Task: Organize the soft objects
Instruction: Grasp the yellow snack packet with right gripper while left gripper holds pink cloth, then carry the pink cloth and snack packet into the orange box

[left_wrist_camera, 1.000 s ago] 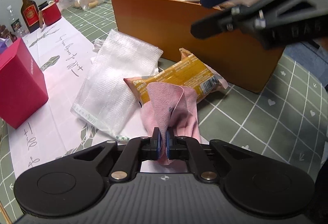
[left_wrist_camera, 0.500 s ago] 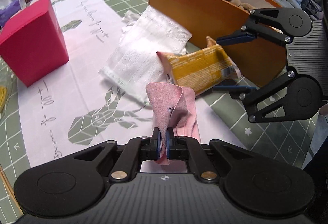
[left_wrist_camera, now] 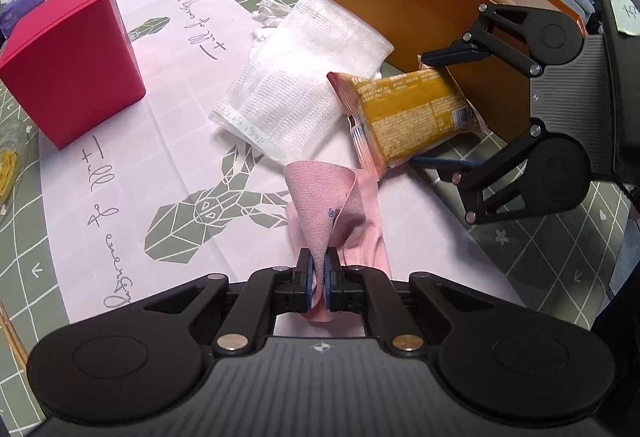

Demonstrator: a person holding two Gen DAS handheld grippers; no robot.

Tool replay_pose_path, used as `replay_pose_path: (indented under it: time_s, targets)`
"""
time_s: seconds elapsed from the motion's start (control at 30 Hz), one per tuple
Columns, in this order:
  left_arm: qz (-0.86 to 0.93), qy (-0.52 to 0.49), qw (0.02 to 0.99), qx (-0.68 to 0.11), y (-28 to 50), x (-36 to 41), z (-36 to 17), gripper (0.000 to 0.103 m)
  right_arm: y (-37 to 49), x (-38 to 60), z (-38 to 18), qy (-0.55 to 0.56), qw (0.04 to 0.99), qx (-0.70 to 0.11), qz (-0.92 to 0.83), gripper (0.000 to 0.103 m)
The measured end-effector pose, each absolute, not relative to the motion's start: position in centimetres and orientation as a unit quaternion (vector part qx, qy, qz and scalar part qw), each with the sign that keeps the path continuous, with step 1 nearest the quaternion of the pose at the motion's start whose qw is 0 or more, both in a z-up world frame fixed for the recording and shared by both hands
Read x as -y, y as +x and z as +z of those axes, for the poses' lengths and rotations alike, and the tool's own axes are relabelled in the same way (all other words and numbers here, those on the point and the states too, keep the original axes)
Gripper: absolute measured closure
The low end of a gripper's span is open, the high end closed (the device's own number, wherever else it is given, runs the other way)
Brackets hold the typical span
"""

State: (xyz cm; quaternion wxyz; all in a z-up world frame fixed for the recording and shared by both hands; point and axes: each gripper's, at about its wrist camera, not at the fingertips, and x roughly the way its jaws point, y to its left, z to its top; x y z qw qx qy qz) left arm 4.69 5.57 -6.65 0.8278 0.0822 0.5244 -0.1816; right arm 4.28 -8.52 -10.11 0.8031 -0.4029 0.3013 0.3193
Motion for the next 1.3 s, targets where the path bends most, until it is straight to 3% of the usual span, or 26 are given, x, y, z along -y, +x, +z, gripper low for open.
replay_pose_path:
  time_s: [0.3, 0.47, 0.7, 0.73, 0.8, 0.83, 0.87, 0.9, 0.97, 1.13, 1.2, 1.23, 1.3]
  targets:
    - [-0.183, 0.087, 0.824, -0.529, 4.8, -4.9, -6.8, 0.096, 3.9, 8.5, -9.8, -0.405, 0.794, -0.322, 0.319, 0.049]
    - [-0.182, 0.086, 0.826, -0.527, 4.7, -4.9, -6.6, 0.096, 4.1, 9.1, -8.8, -0.370, 0.797, -0.358, 0.315, 0.056]
    - [-0.188, 0.090, 0.822, -0.530, 4.3, -4.6, -7.0, 0.095, 4.6, 11.2, -6.7, -0.212, 0.790, -0.474, 0.325, 0.060]
    - [-0.190, 0.092, 0.823, -0.528, 4.2, -4.5, -7.1, 0.089, 4.4, 11.3, -6.6, -0.203, 0.788, -0.479, 0.329, 0.060]
    - [-0.194, 0.096, 0.829, -0.516, 4.2, -4.1, -7.2, 0.067, 4.1, 11.2, -6.5, -0.198, 0.789, -0.474, 0.337, 0.058]
    - [-0.194, 0.102, 0.832, -0.509, 4.1, -3.9, -7.3, 0.047, 4.0, 11.1, -6.5, -0.201, 0.791, -0.468, 0.340, 0.057]
    - [-0.192, 0.111, 0.835, -0.504, 4.1, -3.5, -7.5, 0.031, 3.8, 10.8, -6.6, -0.209, 0.791, -0.461, 0.343, 0.053]
    - [-0.191, 0.120, 0.837, -0.498, 4.1, -3.2, -7.6, 0.028, 3.7, 10.5, -6.7, -0.222, 0.794, -0.450, 0.343, 0.042]
    - [-0.190, 0.137, 0.838, -0.492, 4.1, -2.4, -8.1, 0.028, 3.4, 10.0, -7.0, -0.262, 0.801, -0.420, 0.336, 0.029]
    - [-0.184, 0.165, 0.847, -0.471, 4.0, -1.2, -9.1, 0.023, 4.4, 9.7, -8.3, -0.281, 0.797, -0.419, 0.332, 0.029]
    - [-0.184, 0.159, 0.847, -0.472, 4.3, -1.2, -9.0, 0.028, 4.8, 9.6, -8.8, -0.278, 0.794, -0.427, 0.330, 0.031]
    - [-0.189, 0.151, 0.846, -0.474, 4.4, -1.4, -9.0, 0.036, 4.9, 9.6, -9.0, -0.276, 0.793, -0.430, 0.332, 0.033]
    - [-0.192, 0.128, 0.844, -0.485, 4.9, -2.0, -8.9, 0.048, 5.2, 9.8, -9.0, -0.252, 0.792, -0.441, 0.339, 0.047]
